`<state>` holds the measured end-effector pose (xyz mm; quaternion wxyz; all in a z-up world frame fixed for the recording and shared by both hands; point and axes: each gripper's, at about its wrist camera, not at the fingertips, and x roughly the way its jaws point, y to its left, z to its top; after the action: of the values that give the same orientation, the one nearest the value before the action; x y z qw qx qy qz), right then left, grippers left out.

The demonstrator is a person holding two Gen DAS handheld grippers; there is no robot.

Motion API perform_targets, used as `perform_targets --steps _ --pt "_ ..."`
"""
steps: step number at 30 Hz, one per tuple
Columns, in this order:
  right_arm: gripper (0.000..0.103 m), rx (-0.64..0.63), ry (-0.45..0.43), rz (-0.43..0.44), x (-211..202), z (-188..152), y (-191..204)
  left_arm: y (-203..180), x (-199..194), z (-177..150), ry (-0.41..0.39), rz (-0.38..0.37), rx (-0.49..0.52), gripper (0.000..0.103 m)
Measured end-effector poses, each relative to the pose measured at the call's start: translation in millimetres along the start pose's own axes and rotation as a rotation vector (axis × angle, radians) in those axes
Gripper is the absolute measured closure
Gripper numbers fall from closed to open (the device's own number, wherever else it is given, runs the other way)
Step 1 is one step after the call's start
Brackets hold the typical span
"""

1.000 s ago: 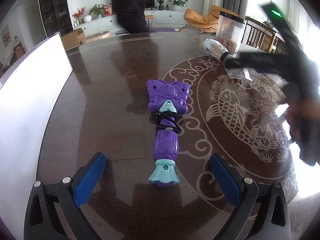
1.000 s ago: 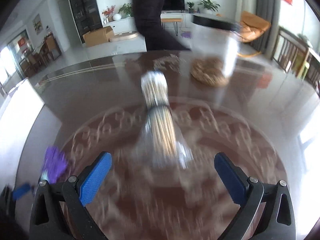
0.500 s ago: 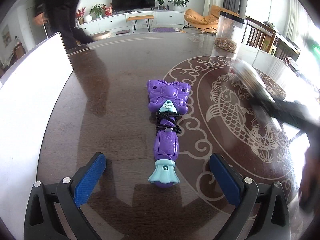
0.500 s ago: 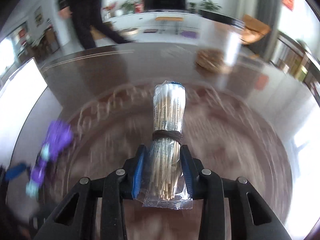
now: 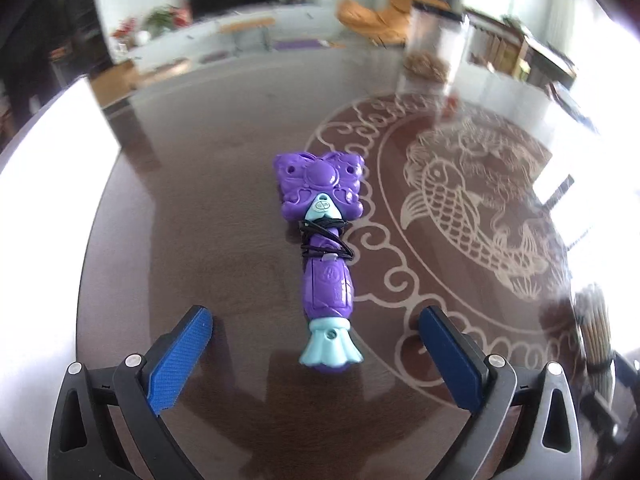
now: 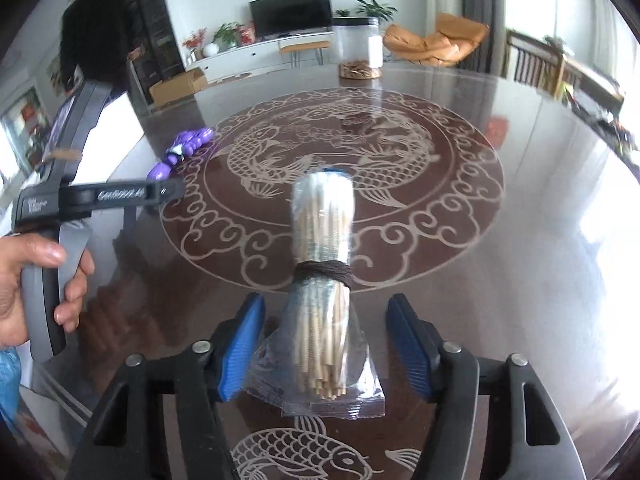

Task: Organize objects
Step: 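Grasp the bagged bundle of wooden sticks with the right gripper and lift, then carry the purple toy and stick bundle over the white bin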

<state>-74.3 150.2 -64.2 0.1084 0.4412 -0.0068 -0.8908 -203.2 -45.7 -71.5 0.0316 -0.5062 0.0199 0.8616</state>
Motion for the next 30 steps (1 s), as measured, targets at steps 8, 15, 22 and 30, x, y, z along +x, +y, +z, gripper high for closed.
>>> perform_targets --steps 8,15,22,30 --pt "0.032 -0.030 0.075 0.026 9 16 5 2 8 36 0.018 -0.006 0.038 0.066" --pt "0.074 -0.097 0.165 0.003 31 47 11 2 -19 -3 -0.066 -0.020 0.010 0.084" --pt "0.074 0.011 0.158 0.083 -7 27 -4 15 -91 -72 -0.217 -0.093 -0.093 0.084" --pt "0.074 -0.068 0.077 0.183 -62 53 53 62 -205 -114 -0.375 -0.144 -0.186 0.084"
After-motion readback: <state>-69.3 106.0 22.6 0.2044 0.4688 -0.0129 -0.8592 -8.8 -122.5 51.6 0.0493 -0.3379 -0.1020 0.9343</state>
